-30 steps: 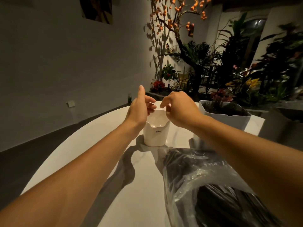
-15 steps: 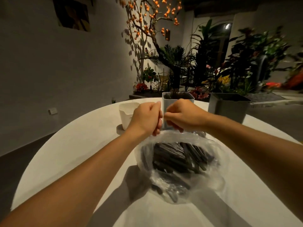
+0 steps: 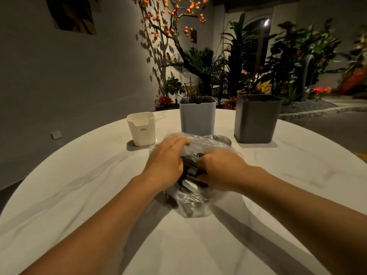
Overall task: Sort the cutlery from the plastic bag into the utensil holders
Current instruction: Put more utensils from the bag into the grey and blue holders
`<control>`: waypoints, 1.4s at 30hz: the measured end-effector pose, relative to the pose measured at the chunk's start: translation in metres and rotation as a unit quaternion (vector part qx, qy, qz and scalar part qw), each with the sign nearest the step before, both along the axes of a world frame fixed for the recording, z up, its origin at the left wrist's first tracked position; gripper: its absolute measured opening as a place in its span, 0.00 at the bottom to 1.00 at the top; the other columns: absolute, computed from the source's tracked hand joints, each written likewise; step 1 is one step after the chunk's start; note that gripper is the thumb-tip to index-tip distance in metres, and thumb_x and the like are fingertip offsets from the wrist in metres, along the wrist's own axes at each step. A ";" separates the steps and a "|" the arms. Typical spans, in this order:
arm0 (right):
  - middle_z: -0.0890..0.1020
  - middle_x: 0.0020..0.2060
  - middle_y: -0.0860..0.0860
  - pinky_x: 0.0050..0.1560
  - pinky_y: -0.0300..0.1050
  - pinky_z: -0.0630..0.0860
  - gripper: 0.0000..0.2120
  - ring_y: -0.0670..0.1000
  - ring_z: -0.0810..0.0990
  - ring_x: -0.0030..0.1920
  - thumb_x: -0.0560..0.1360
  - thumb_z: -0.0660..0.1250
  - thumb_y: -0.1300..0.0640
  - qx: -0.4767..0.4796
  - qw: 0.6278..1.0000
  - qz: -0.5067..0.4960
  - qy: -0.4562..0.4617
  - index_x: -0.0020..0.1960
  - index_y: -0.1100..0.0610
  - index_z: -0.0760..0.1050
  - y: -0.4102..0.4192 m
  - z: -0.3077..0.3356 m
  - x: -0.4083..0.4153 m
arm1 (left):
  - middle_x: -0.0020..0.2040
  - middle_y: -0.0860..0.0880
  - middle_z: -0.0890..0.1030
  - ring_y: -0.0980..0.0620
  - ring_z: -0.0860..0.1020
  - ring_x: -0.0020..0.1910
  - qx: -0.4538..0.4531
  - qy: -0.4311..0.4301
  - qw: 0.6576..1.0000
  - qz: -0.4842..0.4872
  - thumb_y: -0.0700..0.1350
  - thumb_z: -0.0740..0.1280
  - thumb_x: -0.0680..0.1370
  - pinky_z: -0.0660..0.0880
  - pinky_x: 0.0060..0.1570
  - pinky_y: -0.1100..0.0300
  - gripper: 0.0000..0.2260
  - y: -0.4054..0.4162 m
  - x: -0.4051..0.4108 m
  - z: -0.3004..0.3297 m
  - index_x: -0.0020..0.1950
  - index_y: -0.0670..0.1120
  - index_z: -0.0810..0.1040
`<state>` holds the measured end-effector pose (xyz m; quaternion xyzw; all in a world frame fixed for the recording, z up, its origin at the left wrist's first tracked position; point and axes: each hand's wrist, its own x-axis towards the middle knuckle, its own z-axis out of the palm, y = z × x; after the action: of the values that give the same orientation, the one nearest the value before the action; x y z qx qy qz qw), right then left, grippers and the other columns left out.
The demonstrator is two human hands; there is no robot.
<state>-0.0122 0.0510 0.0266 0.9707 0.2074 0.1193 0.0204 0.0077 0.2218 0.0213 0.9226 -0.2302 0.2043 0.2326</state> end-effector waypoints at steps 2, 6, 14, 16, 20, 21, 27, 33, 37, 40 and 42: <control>0.83 0.48 0.49 0.51 0.51 0.80 0.11 0.53 0.81 0.47 0.77 0.67 0.48 0.051 0.998 -0.008 -0.027 0.57 0.48 0.80 0.002 -0.009 0.004 | 0.65 0.55 0.74 0.55 0.71 0.65 -0.016 -0.009 1.000 0.003 0.33 0.65 0.75 0.71 0.67 0.52 0.21 0.002 -0.002 -0.007 0.64 0.53 0.74; 0.81 0.49 0.47 0.46 0.45 0.76 0.09 0.49 0.78 0.46 0.78 0.68 0.47 0.158 0.984 -0.004 -0.082 0.56 0.49 0.79 0.003 -0.023 -0.002 | 0.60 0.54 0.75 0.55 0.72 0.59 -0.030 -0.068 0.997 0.013 0.32 0.66 0.74 0.72 0.58 0.62 0.18 0.010 -0.003 -0.016 0.58 0.51 0.75; 0.80 0.49 0.46 0.46 0.47 0.78 0.16 0.49 0.77 0.47 0.77 0.64 0.40 0.100 0.993 -0.025 -0.065 0.60 0.46 0.73 0.009 -0.025 -0.019 | 0.49 0.51 0.80 0.54 0.74 0.50 -0.055 -0.144 0.988 0.017 0.30 0.65 0.73 0.66 0.52 0.73 0.13 0.009 -0.005 -0.018 0.47 0.48 0.77; 0.81 0.47 0.47 0.41 0.44 0.73 0.12 0.50 0.75 0.43 0.78 0.64 0.46 0.107 0.993 -0.029 -0.051 0.60 0.46 0.73 0.009 -0.023 -0.020 | 0.48 0.51 0.80 0.54 0.75 0.49 -0.062 -0.148 0.987 0.001 0.30 0.65 0.73 0.65 0.51 0.75 0.12 0.006 -0.010 -0.017 0.46 0.47 0.77; 0.81 0.46 0.46 0.40 0.44 0.73 0.11 0.49 0.76 0.43 0.79 0.65 0.47 0.106 0.992 -0.037 -0.059 0.60 0.46 0.78 0.008 -0.022 -0.026 | 0.44 0.54 0.77 0.54 0.74 0.44 -0.071 -0.101 0.991 -0.047 0.30 0.61 0.72 0.73 0.45 0.64 0.14 0.003 -0.018 -0.016 0.45 0.51 0.74; 0.80 0.47 0.46 0.41 0.45 0.75 0.12 0.50 0.77 0.44 0.78 0.65 0.47 0.100 0.992 -0.037 -0.072 0.60 0.46 0.78 0.006 -0.022 -0.027 | 0.44 0.54 0.76 0.54 0.74 0.44 -0.070 -0.097 0.992 -0.046 0.30 0.61 0.72 0.72 0.45 0.65 0.15 0.004 -0.018 -0.016 0.45 0.52 0.73; 0.78 0.49 0.49 0.41 0.46 0.72 0.13 0.52 0.76 0.45 0.81 0.62 0.47 0.116 0.987 -0.011 -0.109 0.60 0.50 0.78 0.001 -0.018 -0.028 | 0.48 0.56 0.76 0.57 0.72 0.48 -0.048 -0.073 0.996 -0.021 0.35 0.65 0.76 0.71 0.49 0.66 0.11 0.007 -0.019 -0.021 0.50 0.52 0.74; 0.83 0.46 0.51 0.47 0.52 0.80 0.11 0.54 0.81 0.44 0.79 0.65 0.51 0.199 0.974 0.036 -0.102 0.55 0.53 0.83 -0.007 -0.020 -0.023 | 0.61 0.56 0.76 0.56 0.70 0.62 0.027 -0.058 0.997 -0.049 0.45 0.73 0.75 0.71 0.65 0.55 0.20 0.009 -0.015 -0.025 0.65 0.53 0.74; 0.85 0.45 0.52 0.45 0.48 0.83 0.09 0.52 0.83 0.42 0.77 0.71 0.54 0.174 0.965 0.119 -0.155 0.55 0.55 0.83 -0.003 -0.014 -0.029 | 0.69 0.55 0.72 0.54 0.66 0.69 0.070 -0.030 0.996 -0.039 0.50 0.69 0.79 0.67 0.71 0.51 0.22 0.005 -0.018 -0.024 0.72 0.54 0.69; 0.85 0.46 0.53 0.45 0.49 0.84 0.13 0.53 0.84 0.42 0.75 0.72 0.53 0.163 0.961 0.156 -0.162 0.58 0.56 0.80 0.000 -0.012 -0.030 | 0.65 0.54 0.73 0.54 0.68 0.65 0.060 -0.008 0.998 -0.032 0.48 0.64 0.82 0.68 0.69 0.51 0.13 0.004 -0.021 -0.021 0.66 0.53 0.70; 0.84 0.47 0.51 0.46 0.48 0.84 0.13 0.51 0.84 0.43 0.78 0.68 0.49 0.179 0.957 0.162 -0.159 0.58 0.55 0.79 0.000 -0.010 -0.031 | 0.62 0.54 0.75 0.55 0.69 0.62 0.051 0.000 0.998 -0.046 0.48 0.62 0.82 0.69 0.67 0.52 0.09 0.005 -0.022 -0.019 0.63 0.53 0.72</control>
<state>-0.0431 0.0513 0.0169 0.8803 0.3313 0.3091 -0.1403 -0.0142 0.2269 0.0020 0.9216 -0.2826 0.1815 0.1946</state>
